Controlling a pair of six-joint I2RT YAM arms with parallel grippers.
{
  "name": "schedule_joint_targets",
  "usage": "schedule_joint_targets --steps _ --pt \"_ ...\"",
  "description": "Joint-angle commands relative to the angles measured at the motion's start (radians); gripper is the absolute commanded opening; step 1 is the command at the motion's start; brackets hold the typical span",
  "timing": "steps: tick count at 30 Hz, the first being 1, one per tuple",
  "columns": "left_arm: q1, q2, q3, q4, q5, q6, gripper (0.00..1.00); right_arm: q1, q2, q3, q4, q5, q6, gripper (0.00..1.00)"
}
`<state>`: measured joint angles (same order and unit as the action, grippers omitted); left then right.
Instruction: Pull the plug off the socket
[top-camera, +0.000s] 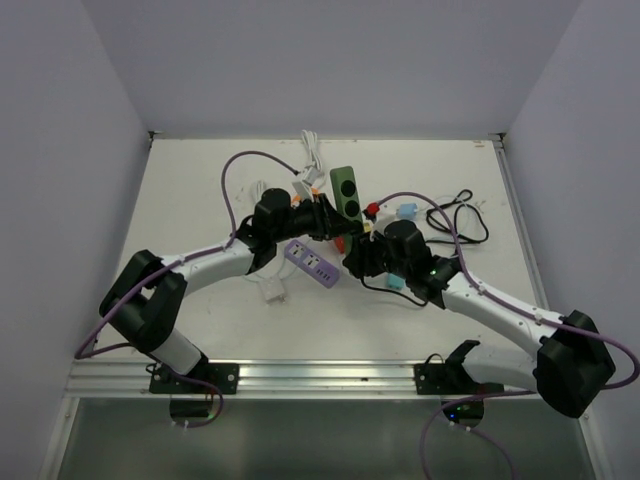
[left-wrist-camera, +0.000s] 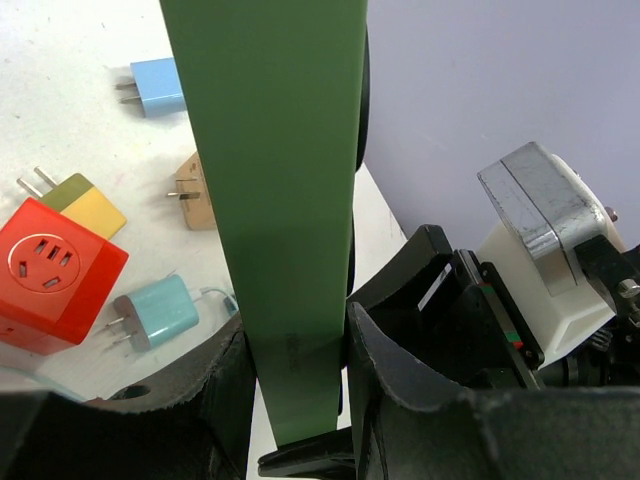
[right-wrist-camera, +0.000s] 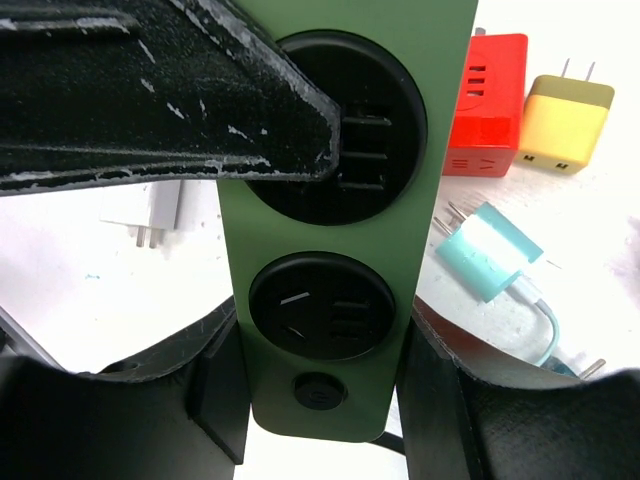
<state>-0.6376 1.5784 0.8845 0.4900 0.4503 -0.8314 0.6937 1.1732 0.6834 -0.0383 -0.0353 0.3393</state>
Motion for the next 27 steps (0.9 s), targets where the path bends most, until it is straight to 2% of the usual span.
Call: schedule_joint_targets --steps 1,4,5,7,8,10,17,21,25,27 --pt "-0.005 0.002 0.025 0.048 0.001 -0.003 0.04 -0.003 -0.069 0.036 0.045 0.055 -0.01 0.0" --pt "-0.005 0.009 0.05 0.016 -0.01 0.018 0.33 -0.003 -0.089 0.038 0.016 0.049 -0.01 0.0" --pt "-0.005 0.008 0.065 0.007 -0.013 0.046 0.53 -0.003 -0.093 0.039 0.009 0.048 -0.01 0.0" --pt "-0.005 -0.011 0.074 -0.013 -0.05 0.074 0.67 -0.002 -0.098 0.035 0.008 0.048 -0.005 0.0" --pt "-0.005 -0.017 0.08 -0.019 -0.055 0.087 0.89 -0.003 -0.096 0.031 0.014 0.048 -0.002 0.0" --pt "-0.005 -0.021 0.103 -0.051 -0.055 0.103 1.0 -0.002 -0.086 0.021 0.02 0.04 0.004 0.0" --pt "0.016 -0.046 0.249 -0.231 -0.108 0.184 0.99 -0.003 -0.142 0.004 -0.041 0.055 -0.013 0.0" --pt "0.11 -0.07 0.316 -0.323 -0.128 0.209 1.0 -0.003 -0.161 0.007 -0.083 0.04 -0.034 0.0" --pt "0.202 -0.061 0.439 -0.551 -0.22 0.313 1.0 -0.003 -0.167 0.01 -0.118 -0.041 -0.072 0.0" --pt "0.264 -0.078 0.502 -0.609 -0.263 0.36 1.0 0.007 -0.135 0.057 -0.211 -0.083 -0.107 0.0"
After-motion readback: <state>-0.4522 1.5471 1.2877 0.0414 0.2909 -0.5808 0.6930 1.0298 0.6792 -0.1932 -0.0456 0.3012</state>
